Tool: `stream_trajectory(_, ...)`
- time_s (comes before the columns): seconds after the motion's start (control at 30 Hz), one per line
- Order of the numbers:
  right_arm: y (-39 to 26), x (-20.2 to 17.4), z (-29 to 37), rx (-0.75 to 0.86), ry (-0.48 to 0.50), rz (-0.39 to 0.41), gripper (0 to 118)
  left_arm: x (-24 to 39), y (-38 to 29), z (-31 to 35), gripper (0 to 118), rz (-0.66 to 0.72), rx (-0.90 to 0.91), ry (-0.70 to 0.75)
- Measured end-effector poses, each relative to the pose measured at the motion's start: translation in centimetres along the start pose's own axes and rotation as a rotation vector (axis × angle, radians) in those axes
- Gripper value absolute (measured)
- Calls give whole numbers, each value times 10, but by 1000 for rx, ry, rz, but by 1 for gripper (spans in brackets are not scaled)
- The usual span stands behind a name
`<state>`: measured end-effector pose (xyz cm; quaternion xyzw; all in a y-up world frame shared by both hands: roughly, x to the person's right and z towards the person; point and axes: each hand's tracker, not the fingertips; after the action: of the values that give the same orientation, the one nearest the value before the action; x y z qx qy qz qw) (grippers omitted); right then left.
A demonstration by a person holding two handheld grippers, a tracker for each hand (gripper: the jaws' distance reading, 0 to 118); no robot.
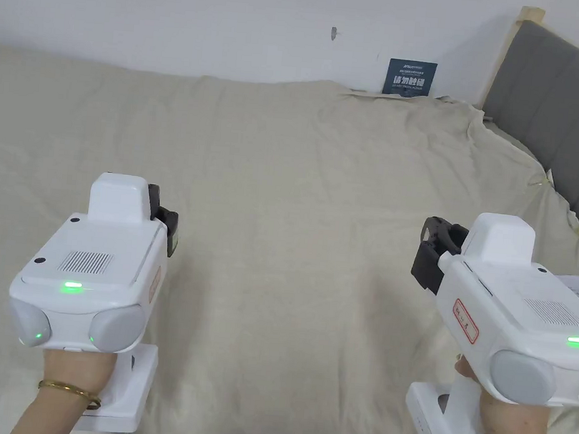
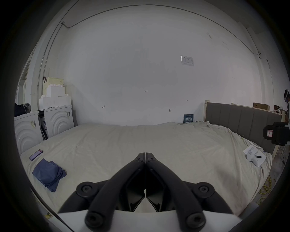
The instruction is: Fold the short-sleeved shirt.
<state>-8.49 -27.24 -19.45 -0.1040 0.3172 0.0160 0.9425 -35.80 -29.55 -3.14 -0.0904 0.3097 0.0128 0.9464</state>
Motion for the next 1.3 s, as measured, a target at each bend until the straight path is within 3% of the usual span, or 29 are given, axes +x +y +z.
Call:
stream_trajectory(0.53, 0, 0, -1, 2, -2, -3, 0, 4, 1, 0, 0, 4, 9, -9)
stream_trajectory(0.73, 1, 3, -2, -6, 6, -50, 1, 4, -1, 1, 0, 19, 13, -12)
stream_trajectory(0.8, 4, 4, -1, -15, 6, -66, 3, 3, 1, 2, 10, 34, 3, -26)
stream_trajectory(0.83, 7, 4, 0, -29, 8, -76, 10, 2, 2, 3, 23, 45, -2, -34)
stream_trajectory(0.87, 10, 4, 0, -54, 15, -85, 27, 2, 3, 4, 46, 55, -13, -36)
stream_trajectory(0.9, 12, 4, 0, -76, 16, -95, 64, 1, 4, 3, 85, 62, -28, -36)
stream_trajectory(0.93, 15, 3, 0, -93, 16, -116, 91, 1, 4, 4, 110, 65, -40, -34)
stream_trajectory(0.97, 18, 3, 2, -106, 23, -131, 109, -1, 4, 10, 118, 74, -21, -49)
stream_trajectory(1.0, 22, 3, 5, -114, 19, -145, 118, -2, 3, 14, 118, 74, -26, -44)
stream_trajectory(1.17, 38, 4, 4, -335, -64, -242, 118, -20, -15, 23, 118, 93, -180, 10)
stream_trajectory(1.3, 42, -2, 5, -599, -150, -270, 118, -45, -66, 30, 118, 127, -318, 193)
